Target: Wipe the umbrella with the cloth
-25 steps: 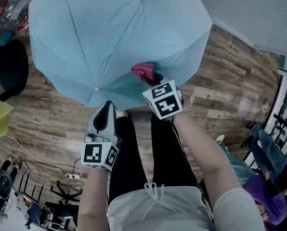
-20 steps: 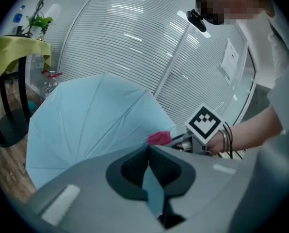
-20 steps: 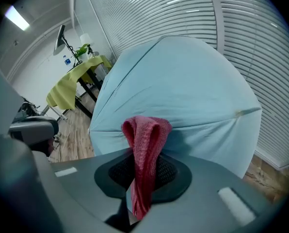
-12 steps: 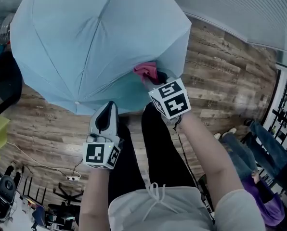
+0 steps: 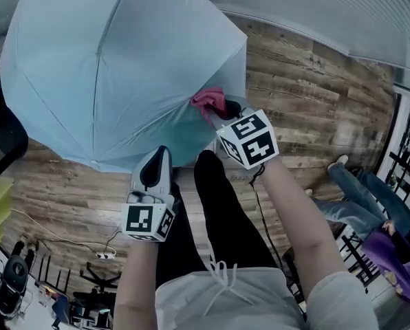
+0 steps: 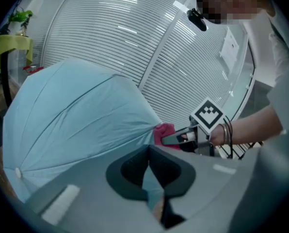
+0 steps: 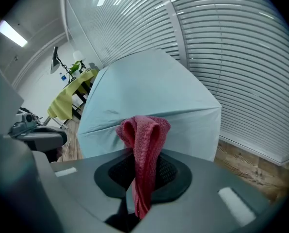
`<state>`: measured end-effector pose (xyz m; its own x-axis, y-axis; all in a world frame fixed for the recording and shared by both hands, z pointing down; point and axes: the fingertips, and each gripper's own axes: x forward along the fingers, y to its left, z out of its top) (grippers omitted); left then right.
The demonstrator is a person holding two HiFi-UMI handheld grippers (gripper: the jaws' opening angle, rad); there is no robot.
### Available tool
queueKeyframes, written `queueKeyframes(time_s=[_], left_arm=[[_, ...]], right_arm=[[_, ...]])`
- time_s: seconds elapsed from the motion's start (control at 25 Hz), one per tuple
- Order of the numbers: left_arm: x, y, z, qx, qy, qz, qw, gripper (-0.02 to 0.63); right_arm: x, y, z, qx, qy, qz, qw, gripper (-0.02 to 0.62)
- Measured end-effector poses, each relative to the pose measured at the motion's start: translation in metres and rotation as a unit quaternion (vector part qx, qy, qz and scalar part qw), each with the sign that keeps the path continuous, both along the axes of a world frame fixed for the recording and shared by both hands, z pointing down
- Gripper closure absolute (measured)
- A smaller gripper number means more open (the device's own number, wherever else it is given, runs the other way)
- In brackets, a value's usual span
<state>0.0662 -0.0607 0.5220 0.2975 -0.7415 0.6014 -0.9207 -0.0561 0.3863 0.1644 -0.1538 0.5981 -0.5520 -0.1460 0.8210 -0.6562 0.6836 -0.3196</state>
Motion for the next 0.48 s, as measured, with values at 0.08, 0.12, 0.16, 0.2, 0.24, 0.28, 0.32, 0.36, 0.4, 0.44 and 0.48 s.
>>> queueKeyframes(time_s=[0.08,0.12,0.16,0.2,0.24,0.28,0.32,0.36,0.4,0.44,0.48], left_arm=[[0.011,-0.009,0.002,-0.001,-0.002,0.008,1.0000,0.600],[0.016,-0.014,0.003,0.000,-0.007,0.013,0.9999,0.600],[0.021,-0.019,0.003,0.001,-0.013,0.019,0.9997,0.600],[0.026,-0.023,0.003,0.003,-0.018,0.025,0.9995,0.600],[0.030,-0.028,0.003,0.004,-0.022,0.029,0.9993,0.600],[0.033,-0.032,0.002,0.004,-0.024,0.030,0.9993,0.600],[0.035,-0.036,0.001,0.004,-0.024,0.030,0.9993,0.600],[0.036,-0.040,0.001,0.003,-0.025,0.028,0.9993,0.600],[0.035,-0.044,0.001,0.003,-0.027,0.024,0.9993,0.600],[0.034,-0.048,0.002,0.001,-0.030,0.018,0.9994,0.600],[0.032,-0.051,0.004,0.000,-0.032,0.012,0.9994,0.600]], right_arm=[[0.013,-0.014,0.005,-0.003,0.006,0.015,1.000,0.535],[0.019,-0.020,0.008,-0.006,0.006,0.020,1.000,0.535],[0.023,-0.026,0.011,-0.010,0.005,0.025,1.000,0.535],[0.027,-0.031,0.014,-0.013,0.004,0.029,0.999,0.535],[0.030,-0.036,0.017,-0.015,0.003,0.033,0.999,0.535],[0.033,-0.041,0.020,-0.016,0.003,0.037,0.999,0.535],[0.036,-0.046,0.023,-0.016,0.005,0.044,0.999,0.535],[0.039,-0.052,0.026,-0.017,0.008,0.052,0.998,0.535],[0.043,-0.059,0.030,-0.017,0.014,0.062,0.998,0.535],[0.046,-0.065,0.034,-0.017,0.020,0.071,0.997,0.535],[0.050,-0.072,0.037,-0.016,0.025,0.078,0.997,0.535]])
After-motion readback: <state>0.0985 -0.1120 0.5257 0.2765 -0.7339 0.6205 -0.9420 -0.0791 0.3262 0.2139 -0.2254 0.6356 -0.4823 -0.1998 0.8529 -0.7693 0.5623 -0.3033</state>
